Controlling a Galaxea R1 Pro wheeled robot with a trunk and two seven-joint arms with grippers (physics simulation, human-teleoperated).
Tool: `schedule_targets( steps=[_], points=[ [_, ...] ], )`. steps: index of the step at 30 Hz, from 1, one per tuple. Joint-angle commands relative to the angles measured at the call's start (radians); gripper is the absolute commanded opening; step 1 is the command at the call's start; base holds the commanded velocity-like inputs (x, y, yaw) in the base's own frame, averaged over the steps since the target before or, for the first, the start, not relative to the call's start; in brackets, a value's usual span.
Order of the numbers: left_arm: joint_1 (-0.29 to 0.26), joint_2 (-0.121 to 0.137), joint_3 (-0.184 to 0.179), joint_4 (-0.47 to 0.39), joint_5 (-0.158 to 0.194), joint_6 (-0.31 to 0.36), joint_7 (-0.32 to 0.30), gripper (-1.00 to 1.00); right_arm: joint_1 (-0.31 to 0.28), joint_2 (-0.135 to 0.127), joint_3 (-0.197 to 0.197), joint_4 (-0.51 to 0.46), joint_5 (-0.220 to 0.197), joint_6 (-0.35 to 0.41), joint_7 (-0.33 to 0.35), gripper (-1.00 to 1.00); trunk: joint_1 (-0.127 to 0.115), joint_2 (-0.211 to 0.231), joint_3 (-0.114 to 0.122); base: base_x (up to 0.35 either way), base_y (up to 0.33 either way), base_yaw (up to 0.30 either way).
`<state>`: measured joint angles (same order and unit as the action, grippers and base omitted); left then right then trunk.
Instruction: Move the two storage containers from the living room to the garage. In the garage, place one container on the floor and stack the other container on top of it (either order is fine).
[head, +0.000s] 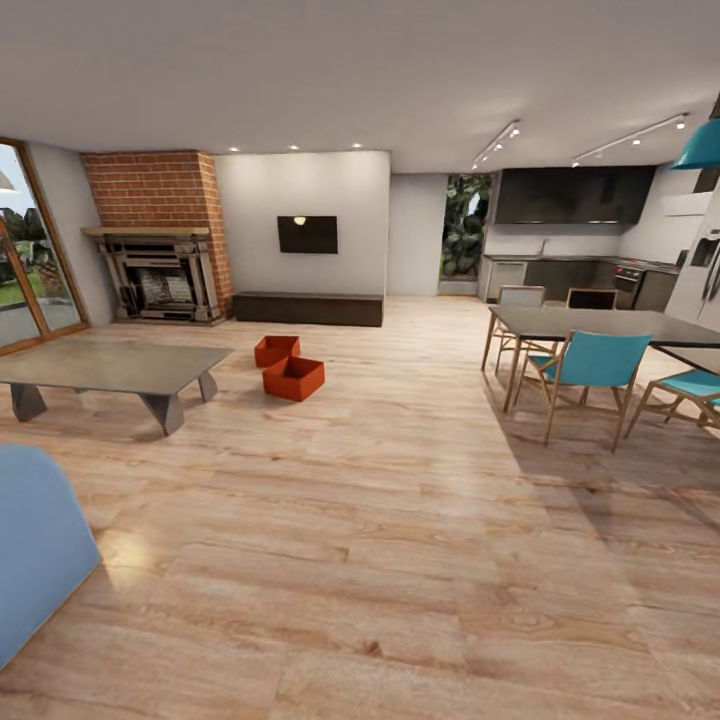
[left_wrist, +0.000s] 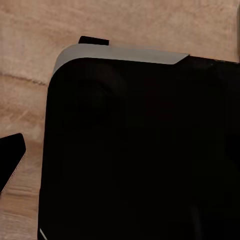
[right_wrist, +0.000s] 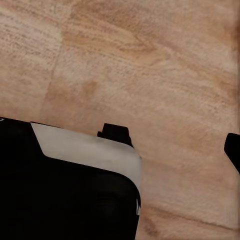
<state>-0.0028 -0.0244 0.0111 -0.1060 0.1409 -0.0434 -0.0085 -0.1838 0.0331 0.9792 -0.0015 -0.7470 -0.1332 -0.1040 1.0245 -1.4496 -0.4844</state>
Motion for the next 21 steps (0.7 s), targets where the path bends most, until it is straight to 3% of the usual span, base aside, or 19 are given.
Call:
schedule_targets(
  steps=[1,21],
  points=[
    [0.0,0.0,0.0,0.0,0.008,-0.003,-0.001,1.0,0.0,0.0,0.009,0.0,-0.008,-0.002,-0.003,1.0,0.001,0.0,-0.001,0.322,0.0,0.0],
    [0.0,0.0,0.001,0.0,0.008,-0.003,-0.001,1.0,0.0,0.001,0.007,0.0,-0.008,-0.002,-0.003,1.0,0.001,0.0,-0.001,0.322,0.0,0.0]
  ],
)
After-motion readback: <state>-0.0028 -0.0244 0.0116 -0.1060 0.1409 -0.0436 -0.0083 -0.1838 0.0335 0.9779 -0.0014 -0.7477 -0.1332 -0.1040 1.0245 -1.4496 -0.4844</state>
